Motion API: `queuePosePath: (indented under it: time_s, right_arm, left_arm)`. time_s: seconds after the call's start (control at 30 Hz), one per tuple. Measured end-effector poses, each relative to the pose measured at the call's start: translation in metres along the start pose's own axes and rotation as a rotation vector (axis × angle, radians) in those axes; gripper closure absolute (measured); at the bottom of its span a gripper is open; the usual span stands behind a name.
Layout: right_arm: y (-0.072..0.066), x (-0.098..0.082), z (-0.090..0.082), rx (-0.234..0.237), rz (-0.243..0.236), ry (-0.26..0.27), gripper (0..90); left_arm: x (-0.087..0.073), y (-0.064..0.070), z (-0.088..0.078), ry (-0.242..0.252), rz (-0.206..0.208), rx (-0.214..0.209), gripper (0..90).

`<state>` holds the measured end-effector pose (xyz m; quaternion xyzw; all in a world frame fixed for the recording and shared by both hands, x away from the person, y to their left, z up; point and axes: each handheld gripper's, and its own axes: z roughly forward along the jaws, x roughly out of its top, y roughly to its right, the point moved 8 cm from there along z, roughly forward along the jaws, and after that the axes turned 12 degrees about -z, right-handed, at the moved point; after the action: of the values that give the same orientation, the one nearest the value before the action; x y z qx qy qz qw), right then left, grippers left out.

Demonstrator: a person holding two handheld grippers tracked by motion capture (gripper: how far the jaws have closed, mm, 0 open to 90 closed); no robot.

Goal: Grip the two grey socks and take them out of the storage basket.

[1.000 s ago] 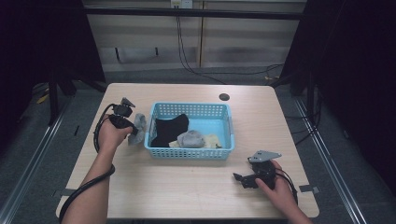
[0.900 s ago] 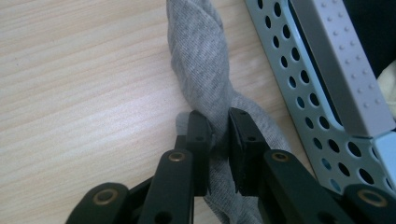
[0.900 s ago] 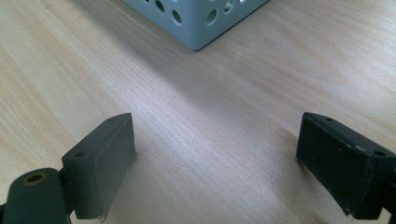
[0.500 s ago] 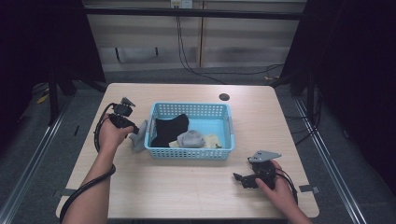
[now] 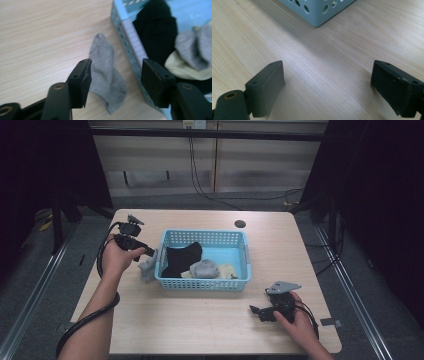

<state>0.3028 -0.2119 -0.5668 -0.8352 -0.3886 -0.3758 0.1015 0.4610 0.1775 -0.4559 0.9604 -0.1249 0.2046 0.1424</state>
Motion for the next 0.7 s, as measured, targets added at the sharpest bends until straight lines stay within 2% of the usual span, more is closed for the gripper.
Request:
queuePosePath:
  time_s: [0.17,0.4,0.5,0.6,0.7]
  right_arm:
    - [0.000,0.000,0.000,0.000,0.002,-0.002,11.0]
    - [0.000,0.000,0.000,0.000,0.004,-0.003,11.0]
    - [0.000,0.000,0.000,0.000,0.002,-0.001,11.0]
    - [0.000,0.000,0.000,-0.002,0.002,-0.002,11.0]
    - [0.000,0.000,0.000,0.000,0.002,-0.002,11.0]
  left_arm:
    - [0.004,0.019,-0.001,-0.001,0.020,-0.033,36.5]
    - [0.007,0.049,0.001,-0.002,0.069,-0.082,34.5]
    - [0.007,0.061,0.006,0.000,0.073,-0.103,34.2]
    - [0.003,0.071,0.013,-0.023,0.100,-0.107,34.0]
    - [0.000,0.079,0.022,-0.035,0.100,-0.120,34.0]
